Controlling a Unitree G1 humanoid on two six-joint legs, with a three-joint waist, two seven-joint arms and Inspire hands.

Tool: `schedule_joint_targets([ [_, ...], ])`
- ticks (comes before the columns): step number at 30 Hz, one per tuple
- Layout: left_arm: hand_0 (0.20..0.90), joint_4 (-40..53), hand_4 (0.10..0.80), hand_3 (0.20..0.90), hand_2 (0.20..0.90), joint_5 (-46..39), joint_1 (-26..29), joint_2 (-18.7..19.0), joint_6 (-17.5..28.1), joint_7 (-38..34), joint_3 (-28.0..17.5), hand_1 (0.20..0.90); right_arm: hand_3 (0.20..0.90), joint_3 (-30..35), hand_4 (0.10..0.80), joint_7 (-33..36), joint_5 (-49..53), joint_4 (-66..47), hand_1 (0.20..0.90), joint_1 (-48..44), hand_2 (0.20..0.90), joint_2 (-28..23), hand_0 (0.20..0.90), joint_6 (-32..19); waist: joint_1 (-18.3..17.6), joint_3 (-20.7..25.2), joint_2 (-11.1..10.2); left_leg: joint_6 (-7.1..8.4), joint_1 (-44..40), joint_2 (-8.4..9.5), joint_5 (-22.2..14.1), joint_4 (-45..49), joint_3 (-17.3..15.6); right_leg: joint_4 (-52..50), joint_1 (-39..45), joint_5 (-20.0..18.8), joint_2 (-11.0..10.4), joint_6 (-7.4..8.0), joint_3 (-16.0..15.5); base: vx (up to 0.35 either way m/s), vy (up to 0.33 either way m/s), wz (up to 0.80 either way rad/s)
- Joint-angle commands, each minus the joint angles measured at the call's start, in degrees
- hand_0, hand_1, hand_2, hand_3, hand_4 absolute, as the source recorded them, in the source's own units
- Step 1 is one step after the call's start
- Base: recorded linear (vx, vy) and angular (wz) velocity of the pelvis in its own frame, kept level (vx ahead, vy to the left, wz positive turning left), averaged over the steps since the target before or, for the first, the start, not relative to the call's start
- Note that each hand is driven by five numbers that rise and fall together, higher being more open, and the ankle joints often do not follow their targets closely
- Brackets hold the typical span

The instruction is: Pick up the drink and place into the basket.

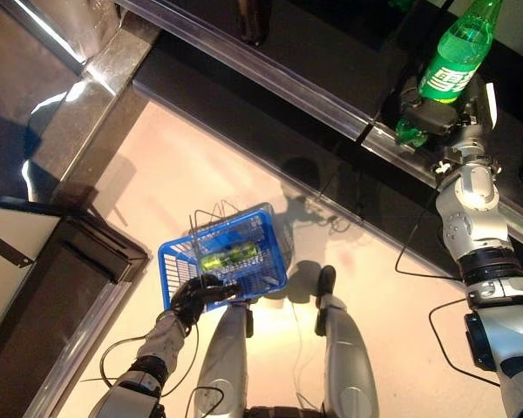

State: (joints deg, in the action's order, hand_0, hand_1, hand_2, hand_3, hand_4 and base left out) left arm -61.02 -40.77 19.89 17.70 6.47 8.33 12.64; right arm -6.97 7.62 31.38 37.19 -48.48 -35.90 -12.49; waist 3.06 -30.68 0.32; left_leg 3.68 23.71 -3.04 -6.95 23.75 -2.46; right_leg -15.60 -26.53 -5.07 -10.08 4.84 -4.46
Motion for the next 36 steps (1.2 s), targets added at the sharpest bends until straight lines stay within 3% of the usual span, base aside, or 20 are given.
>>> schedule_joint_targets([
  [1, 0.300, 2.9, 0.100, 0.200, 0.300, 1.0, -5.7, 5.3, 3.6, 2.4, -0.9, 0.300, 0.200, 1.6, 0.100, -1.1, -2.3, -14.2, 0.300, -3.1, 0.300, -3.7, 0.300, -8.1, 0.1, 4.5, -0.1, -1.78, -4.7, 0.46, 4.9, -8.8, 2.3, -0.7, 6.1, 5.1, -1.5, 1.59, -0.7, 0.074, 0.015, 0.02],
  [7, 0.300, 1.2, 0.100, 0.200, 0.300, 3.8, -9.3, 4.3, 3.9, 3.0, -4.1, 0.300, 0.200, 3.4, 0.100, -2.9, -3.1, -24.1, 0.300, 3.8, 0.300, -2.7, 0.300, -6.2, 0.1, 11.8, -1.8, -0.33, -14.7, -0.25, 8.3, -22.1, 0.0, 11.4, 16.2, 1.6, -1.0, 2.88, -1.9, 0.130, 0.023, 0.03],
  [12, 0.300, 0.6, 0.100, 0.200, 0.300, 4.5, -10.2, 4.0, 4.1, 3.2, -5.1, 0.300, 0.200, 3.6, 0.100, -3.5, -3.3, -26.3, 0.300, 5.7, 0.300, -2.2, 0.300, -5.7, 0.1, 13.6, -2.2, -0.06, -16.9, -0.43, 9.0, -24.7, -0.5, 13.7, 18.5, 0.9, -0.8, 3.11, -2.0, 0.067, 0.007, 0.01],
  [13, 0.300, -0.4, 0.100, 0.200, 0.300, 5.4, -11.3, 3.5, 4.3, 3.2, -6.4, 0.300, 0.200, 3.7, 0.100, -4.5, -3.2, -28.9, 0.300, 8.8, 0.300, -1.5, 0.300, -5.2, -0.2, 16.4, -2.7, 0.16, -19.4, -0.70, 9.9, -27.2, -1.1, 15.8, 20.9, 0.1, -0.7, 3.29, -2.2, 0.134, -0.002, -0.03],
  [19, 0.300, -2.0, 0.100, 0.200, 0.300, 6.0, -13.5, 2.8, 4.2, 3.3, -9.0, 0.300, 0.200, 3.4, 0.100, -8.1, -3.1, -33.6, 0.300, 13.7, 0.300, 0.5, 0.300, -3.8, -0.5, 22.0, -3.1, 0.50, -22.6, -1.04, 9.8, -28.7, -1.6, 19.0, 25.1, -0.8, -0.1, 3.23, -2.7, 0.085, -0.001, 0.05],
  [30, 0.300, 0.9, 0.100, 0.200, 0.300, -0.8, -15.2, 1.7, 4.6, 6.2, -12.6, 0.300, 0.200, 2.0, 0.100, -12.9, -2.9, -39.6, 0.300, 18.1, 0.300, 2.8, 0.300, -1.9, 0.4, 26.4, -3.2, 1.04, -25.4, -1.69, 9.5, -28.7, -1.2, 20.0, 29.4, 0.2, 0.1, 2.56, -4.6, 0.030, -0.007, 0.06],
  [36, 0.300, 10.3, 0.100, 0.200, 0.300, -7.7, -15.5, 1.0, 5.1, 7.9, -13.0, 0.300, 0.200, 0.3, 0.100, -15.7, -2.5, -42.4, 0.300, 19.8, 0.300, 4.2, 0.300, -0.7, 2.5, 26.8, -3.2, 1.35, -26.7, -2.16, 10.0, -28.7, -0.1, 19.9, 31.7, 1.0, 0.0, 2.22, -7.3, -0.014, -0.017, 0.17],
])
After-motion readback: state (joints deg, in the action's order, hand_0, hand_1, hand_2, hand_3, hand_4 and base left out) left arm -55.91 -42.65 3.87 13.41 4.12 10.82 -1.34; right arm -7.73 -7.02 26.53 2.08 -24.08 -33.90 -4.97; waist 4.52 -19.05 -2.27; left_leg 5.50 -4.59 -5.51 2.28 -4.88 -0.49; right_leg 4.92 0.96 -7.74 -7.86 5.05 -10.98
